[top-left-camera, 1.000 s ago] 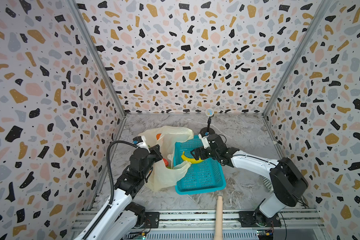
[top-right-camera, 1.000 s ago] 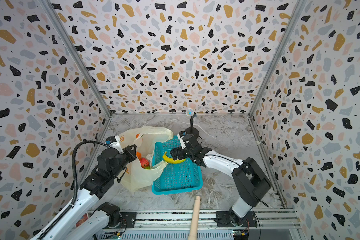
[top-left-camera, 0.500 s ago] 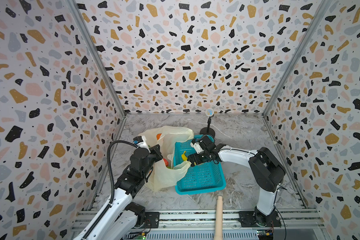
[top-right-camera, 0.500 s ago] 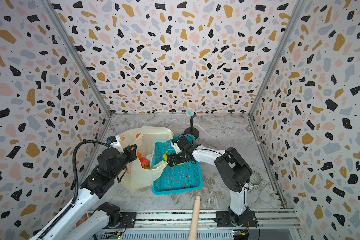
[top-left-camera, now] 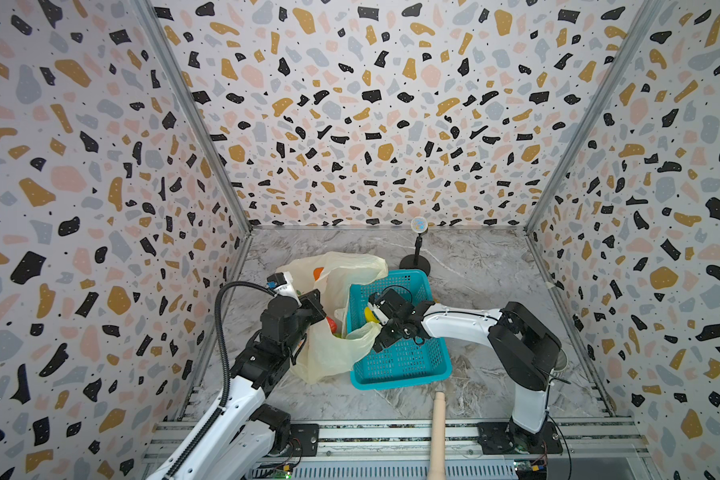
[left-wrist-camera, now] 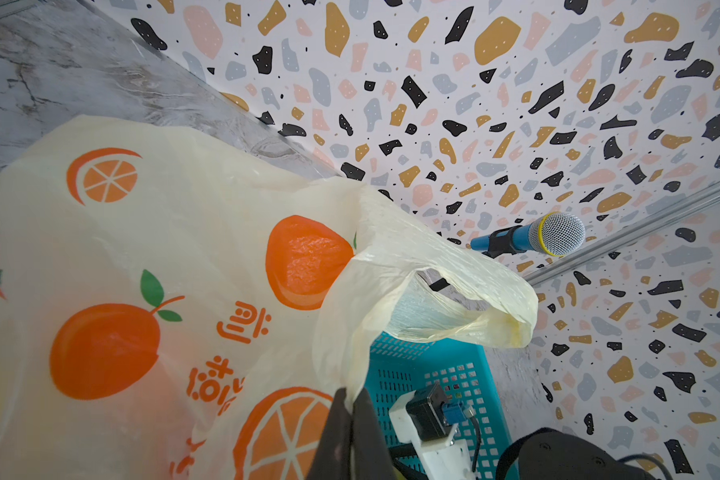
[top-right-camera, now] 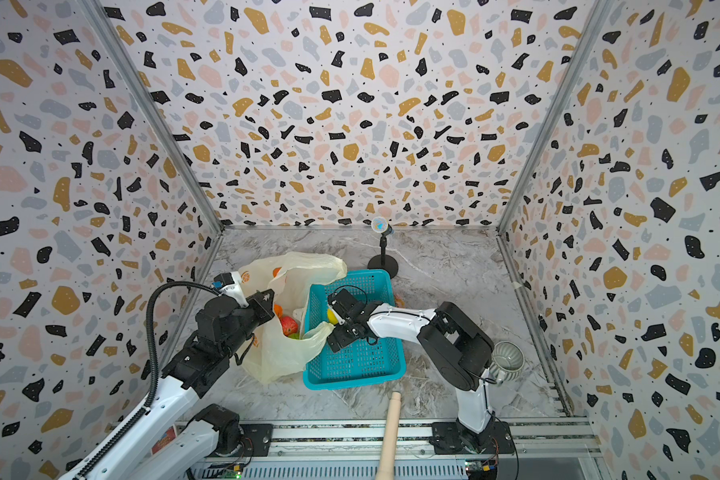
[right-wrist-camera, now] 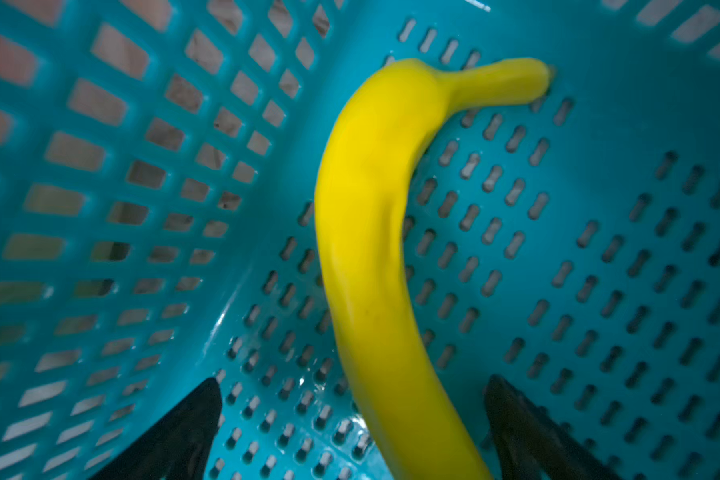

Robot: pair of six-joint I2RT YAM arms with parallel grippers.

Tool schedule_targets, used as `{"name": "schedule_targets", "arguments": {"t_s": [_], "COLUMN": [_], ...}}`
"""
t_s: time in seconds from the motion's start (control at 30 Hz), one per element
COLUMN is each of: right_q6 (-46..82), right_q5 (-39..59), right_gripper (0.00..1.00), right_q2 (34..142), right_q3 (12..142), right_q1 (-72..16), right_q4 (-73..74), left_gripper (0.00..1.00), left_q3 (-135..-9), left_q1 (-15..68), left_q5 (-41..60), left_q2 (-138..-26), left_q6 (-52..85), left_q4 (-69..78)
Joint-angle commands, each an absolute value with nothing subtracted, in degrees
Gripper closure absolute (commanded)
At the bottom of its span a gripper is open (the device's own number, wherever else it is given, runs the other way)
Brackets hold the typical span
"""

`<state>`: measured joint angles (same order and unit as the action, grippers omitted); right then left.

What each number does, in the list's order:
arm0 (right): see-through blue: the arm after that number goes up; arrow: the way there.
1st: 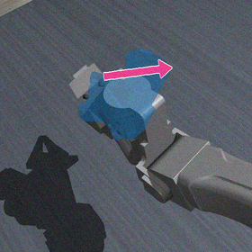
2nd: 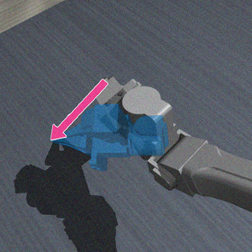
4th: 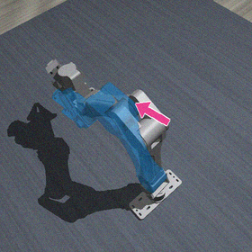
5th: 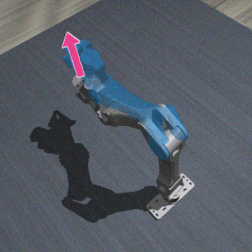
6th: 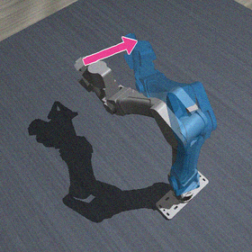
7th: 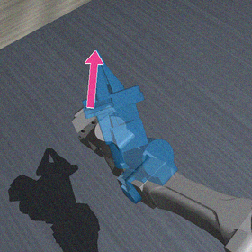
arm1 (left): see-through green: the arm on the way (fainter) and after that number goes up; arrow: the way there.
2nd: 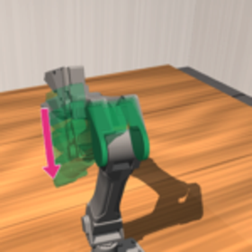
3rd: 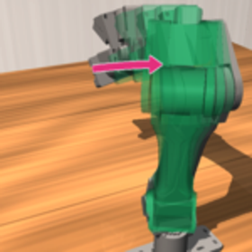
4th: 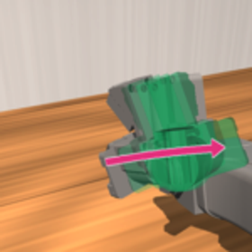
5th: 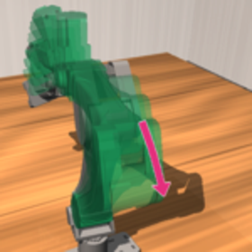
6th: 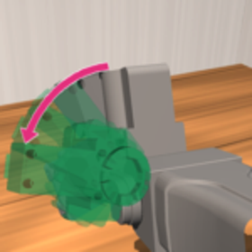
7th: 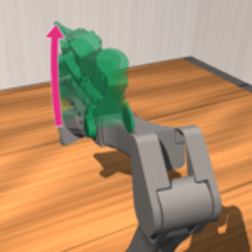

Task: Place the fruits into the plastic bag
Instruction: 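Return the right gripper to the basket and grasp the yellow banana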

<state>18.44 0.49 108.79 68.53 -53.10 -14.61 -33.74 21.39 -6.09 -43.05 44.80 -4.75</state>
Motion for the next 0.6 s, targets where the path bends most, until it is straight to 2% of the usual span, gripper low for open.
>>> {"name": "schedule_targets", "arguments": {"t_s": [0.0, 0.13, 0.23, 0.53, 0.57], "right_q6": [18.49, 18.04, 18.16, 22.46, 22.75], "right_q5": [-5.09, -4.43, -4.69, -3.62, -3.60], "right_gripper": [0.01, 0.00, 0.07, 0.43, 0.50], "right_q2": [109.14, 107.88, 106.10, 99.58, 98.23], "right_q3": [69.17, 66.85, 64.35, 58.21, 56.96], "right_q1": [-53.40, -53.35, -53.33, -50.59, -50.22], "right_q4": [-17.46, -14.09, -10.67, -2.99, -1.47], "left_gripper": [1.00, 1.00, 1.00, 1.00, 1.00], "left_q3": [-35.56, -35.73, -35.24, -34.66, -34.65], "left_q1": [21.45, 21.45, 21.48, 21.47, 21.45], "left_q5": [-5.54, -5.83, -6.06, -6.33, -6.25], "left_q2": [-43.43, -43.53, -43.17, -42.63, -42.55], "left_q6": [44.56, 44.84, 45.34, 45.76, 45.62], "left_q4": [-3.62, -3.95, -3.89, -3.69, -3.69]}}
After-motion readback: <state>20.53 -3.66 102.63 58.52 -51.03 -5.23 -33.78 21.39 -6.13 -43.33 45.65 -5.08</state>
